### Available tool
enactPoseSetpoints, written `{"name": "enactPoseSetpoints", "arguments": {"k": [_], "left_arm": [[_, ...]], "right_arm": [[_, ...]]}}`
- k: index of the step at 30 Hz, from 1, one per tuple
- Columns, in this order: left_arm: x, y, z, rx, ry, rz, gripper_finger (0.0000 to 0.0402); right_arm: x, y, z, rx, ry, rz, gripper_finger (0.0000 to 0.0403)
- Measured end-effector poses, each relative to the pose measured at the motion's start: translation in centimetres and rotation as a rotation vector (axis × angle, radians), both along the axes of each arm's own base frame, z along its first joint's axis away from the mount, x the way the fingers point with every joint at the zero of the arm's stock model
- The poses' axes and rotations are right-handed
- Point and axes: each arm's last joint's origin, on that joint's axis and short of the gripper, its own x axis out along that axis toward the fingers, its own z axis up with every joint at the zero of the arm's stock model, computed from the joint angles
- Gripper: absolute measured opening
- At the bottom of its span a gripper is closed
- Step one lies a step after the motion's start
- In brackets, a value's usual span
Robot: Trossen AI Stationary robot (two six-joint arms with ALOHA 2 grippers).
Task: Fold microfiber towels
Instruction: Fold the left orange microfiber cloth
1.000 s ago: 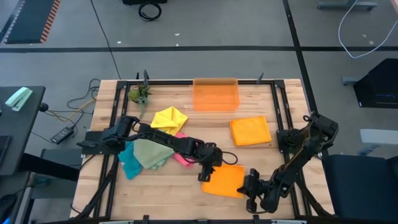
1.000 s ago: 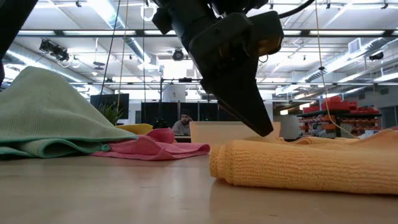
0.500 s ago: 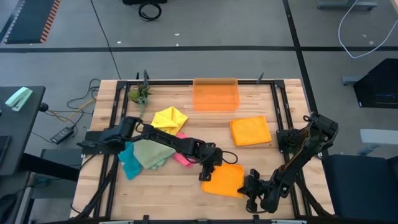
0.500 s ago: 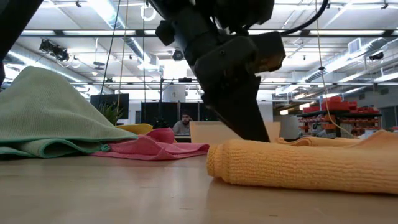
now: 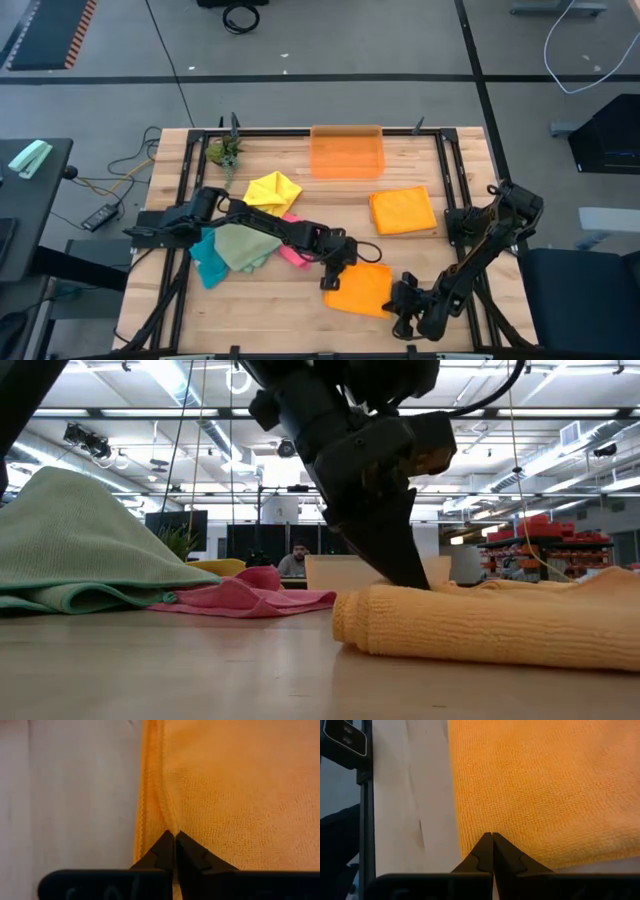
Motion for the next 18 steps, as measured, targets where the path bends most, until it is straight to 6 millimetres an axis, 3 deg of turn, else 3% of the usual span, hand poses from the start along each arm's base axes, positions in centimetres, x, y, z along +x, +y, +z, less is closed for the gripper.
{"name": "enactPoseSetpoints", "arguments": {"k": [5, 9, 18], "left_arm": [[-0.3, 0.2, 0.8, 0.039, 0.003, 0.012, 0.0012], [-0.7, 0.4, 1.0, 0.055, 0.030, 0.005, 0.0038], [-1.5, 0.9, 3.7, 0.135, 0.003, 0.063, 0.0104]], "right_arm": [[0.0, 0.0, 0.0, 0.000, 0.008, 0.004, 0.0005], [0.0, -0.1, 0.1, -0.025, -0.002, 0.026, 0.0005], [-0.7, -2.1, 4.7, -0.103, -0.081, 0.001, 0.0005]]}}
